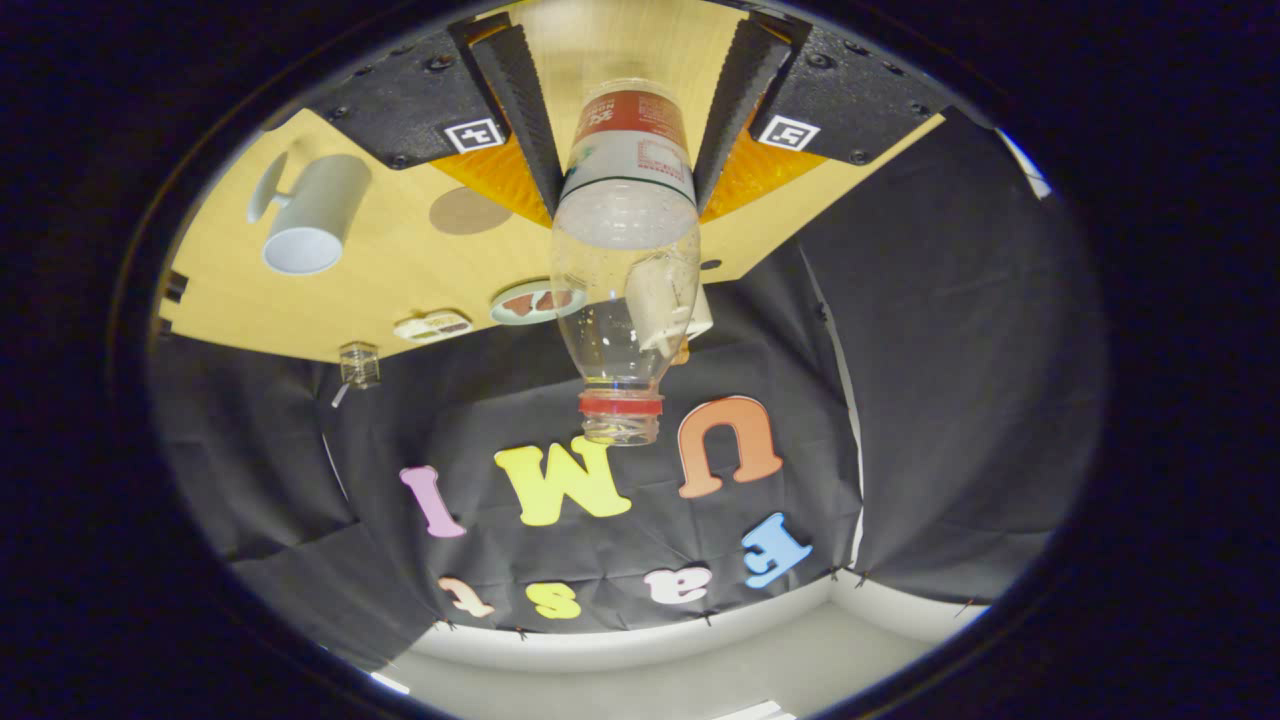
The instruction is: Take the bottle from table, then pour the juice into the cup, finally place the bottle on the coaster
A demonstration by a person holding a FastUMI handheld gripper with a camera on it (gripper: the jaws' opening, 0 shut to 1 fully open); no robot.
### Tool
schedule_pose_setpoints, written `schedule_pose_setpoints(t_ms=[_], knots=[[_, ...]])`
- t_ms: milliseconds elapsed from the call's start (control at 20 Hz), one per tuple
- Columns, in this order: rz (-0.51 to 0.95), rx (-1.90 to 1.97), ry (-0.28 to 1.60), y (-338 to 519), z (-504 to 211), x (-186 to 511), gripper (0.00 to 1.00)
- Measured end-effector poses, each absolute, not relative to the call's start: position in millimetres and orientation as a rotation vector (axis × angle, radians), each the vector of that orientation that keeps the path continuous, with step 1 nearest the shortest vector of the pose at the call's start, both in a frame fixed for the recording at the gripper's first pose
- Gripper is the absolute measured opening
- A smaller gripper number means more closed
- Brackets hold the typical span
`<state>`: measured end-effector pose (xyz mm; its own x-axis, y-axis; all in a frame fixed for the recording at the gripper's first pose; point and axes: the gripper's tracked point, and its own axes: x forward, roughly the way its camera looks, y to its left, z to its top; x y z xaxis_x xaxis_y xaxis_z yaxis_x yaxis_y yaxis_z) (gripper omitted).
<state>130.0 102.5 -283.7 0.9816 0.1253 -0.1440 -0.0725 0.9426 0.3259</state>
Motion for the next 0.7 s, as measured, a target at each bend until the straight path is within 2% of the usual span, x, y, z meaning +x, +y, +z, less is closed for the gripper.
schedule_pose_setpoints(t_ms=[250, 700], knots=[[0.154, 0.528, 0.183, 115.3, -283.2, 120.1, 0.77], [0.126, 0.97, 0.18, 73.3, -284.6, 121.2, 0.77]])
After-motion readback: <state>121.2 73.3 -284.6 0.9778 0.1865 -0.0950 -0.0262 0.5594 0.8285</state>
